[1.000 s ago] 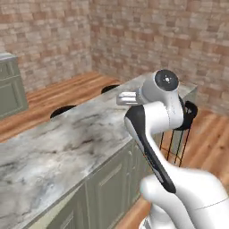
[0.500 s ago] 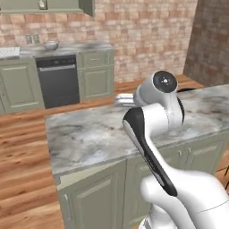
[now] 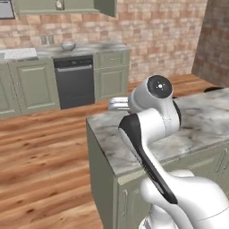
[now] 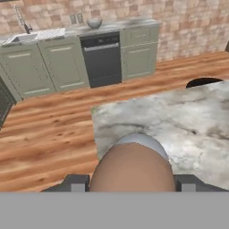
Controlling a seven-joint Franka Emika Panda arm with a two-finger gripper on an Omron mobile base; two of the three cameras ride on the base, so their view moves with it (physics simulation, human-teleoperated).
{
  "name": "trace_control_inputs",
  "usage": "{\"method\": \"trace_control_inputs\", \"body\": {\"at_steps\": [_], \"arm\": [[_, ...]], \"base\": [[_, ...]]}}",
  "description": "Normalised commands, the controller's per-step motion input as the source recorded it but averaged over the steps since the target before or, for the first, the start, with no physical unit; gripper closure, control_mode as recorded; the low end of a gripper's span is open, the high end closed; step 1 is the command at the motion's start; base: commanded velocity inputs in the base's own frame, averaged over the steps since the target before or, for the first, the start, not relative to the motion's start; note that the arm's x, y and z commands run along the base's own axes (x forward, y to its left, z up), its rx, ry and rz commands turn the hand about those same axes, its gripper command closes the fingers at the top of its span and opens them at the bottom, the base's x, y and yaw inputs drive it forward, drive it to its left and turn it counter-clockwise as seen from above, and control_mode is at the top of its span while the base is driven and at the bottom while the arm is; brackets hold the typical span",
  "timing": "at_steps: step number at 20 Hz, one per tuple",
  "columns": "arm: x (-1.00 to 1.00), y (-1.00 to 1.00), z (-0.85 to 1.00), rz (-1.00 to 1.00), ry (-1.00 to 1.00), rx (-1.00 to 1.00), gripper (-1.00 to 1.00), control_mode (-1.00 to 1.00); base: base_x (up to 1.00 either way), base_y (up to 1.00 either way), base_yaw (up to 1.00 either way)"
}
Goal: Pick the egg and butter from the fridge and place them by the bowl for mixing.
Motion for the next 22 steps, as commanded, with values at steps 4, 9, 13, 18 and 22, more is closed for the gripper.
{"method": "trace_control_inputs", "body": {"at_steps": [4,9,13,18,22], "arm": [[0.0,0.0,0.0,0.0,0.0,0.0,1.0,1.0],[0.0,0.0,0.0,0.0,0.0,0.0,1.0,1.0],[0.0,0.0,0.0,0.0,0.0,0.0,1.0,1.0],[0.0,0.0,0.0,0.0,0.0,0.0,1.0,1.0],[0.0,0.0,0.0,0.0,0.0,0.0,1.0,1.0]], "base": [[0.95,1.0,-0.07],[1.0,1.0,0.05],[0.82,1.0,0.15],[0.75,1.0,0.02],[0.86,1.0,0.0]]}}
